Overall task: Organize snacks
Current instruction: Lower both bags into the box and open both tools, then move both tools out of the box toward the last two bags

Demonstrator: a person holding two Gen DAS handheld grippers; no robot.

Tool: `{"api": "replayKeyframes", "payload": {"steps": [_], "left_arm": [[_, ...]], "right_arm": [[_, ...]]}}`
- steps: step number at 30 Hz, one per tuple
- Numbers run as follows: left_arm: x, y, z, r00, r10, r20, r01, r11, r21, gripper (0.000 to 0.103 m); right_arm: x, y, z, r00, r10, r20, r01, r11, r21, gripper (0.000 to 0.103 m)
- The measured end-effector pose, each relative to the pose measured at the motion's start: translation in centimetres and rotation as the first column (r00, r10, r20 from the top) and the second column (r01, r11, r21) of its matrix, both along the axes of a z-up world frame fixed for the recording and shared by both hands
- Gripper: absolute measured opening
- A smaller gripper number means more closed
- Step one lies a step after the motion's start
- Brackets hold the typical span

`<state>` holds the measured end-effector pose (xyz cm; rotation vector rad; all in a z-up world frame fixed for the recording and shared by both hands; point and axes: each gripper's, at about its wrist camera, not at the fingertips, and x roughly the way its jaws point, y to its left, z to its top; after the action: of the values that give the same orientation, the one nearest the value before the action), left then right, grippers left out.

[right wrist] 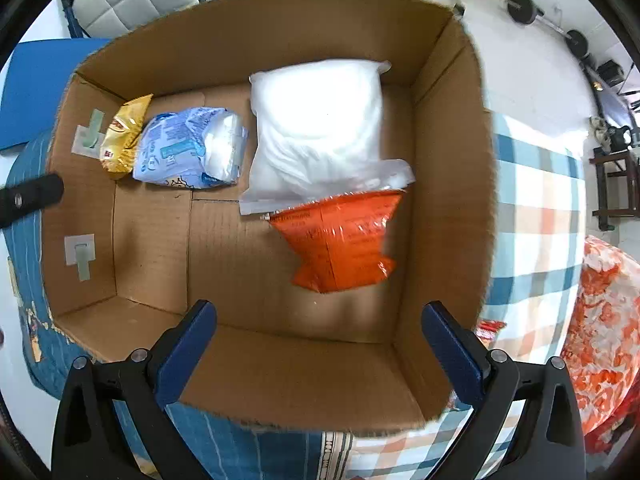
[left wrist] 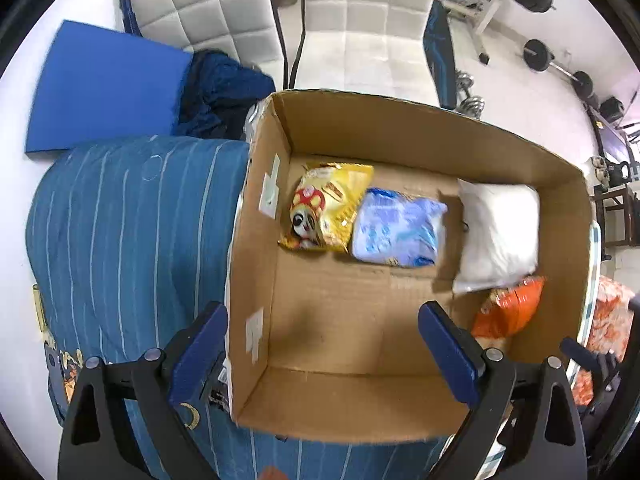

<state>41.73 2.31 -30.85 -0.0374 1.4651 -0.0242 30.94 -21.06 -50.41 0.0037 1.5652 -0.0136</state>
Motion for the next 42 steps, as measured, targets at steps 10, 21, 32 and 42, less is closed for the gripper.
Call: {"api": "replayKeyframes", "payload": {"steps": [10,21,32,42], "left_arm": [[-7.0,-1.8,4.3,0.985,-0.044,0.165,0.037,0.998,0.046,0.098],[-11.2,-0.8,9.3,0.944,-0.103,0.314,0.089,0.994,0.06,0.098],[-14.2,5.0,7.9,0.958,0.02,0.287,-0.033,0.999,0.041,0.098],[-15.2,9.9,-6.0,0.942,0.32,-0.102,-0.329,0.94,-0.089,0.097]], "right_arm": [[-4.7,-0.3,4.1,0.99,0.026,0.136,-0.026,1.0,-0.003,0.103],[-9.8,0.9,10.7,0.958,-0.034,0.286,0.035,0.999,0.003,0.103],[-14.2,-0.9,12.4,0.927,-0.149,0.344,0.111,0.986,0.127,0.103],[-17.3,-11.6,4.6,0.918,-0.357,0.171,0.347,0.934,0.09,0.103]]}}
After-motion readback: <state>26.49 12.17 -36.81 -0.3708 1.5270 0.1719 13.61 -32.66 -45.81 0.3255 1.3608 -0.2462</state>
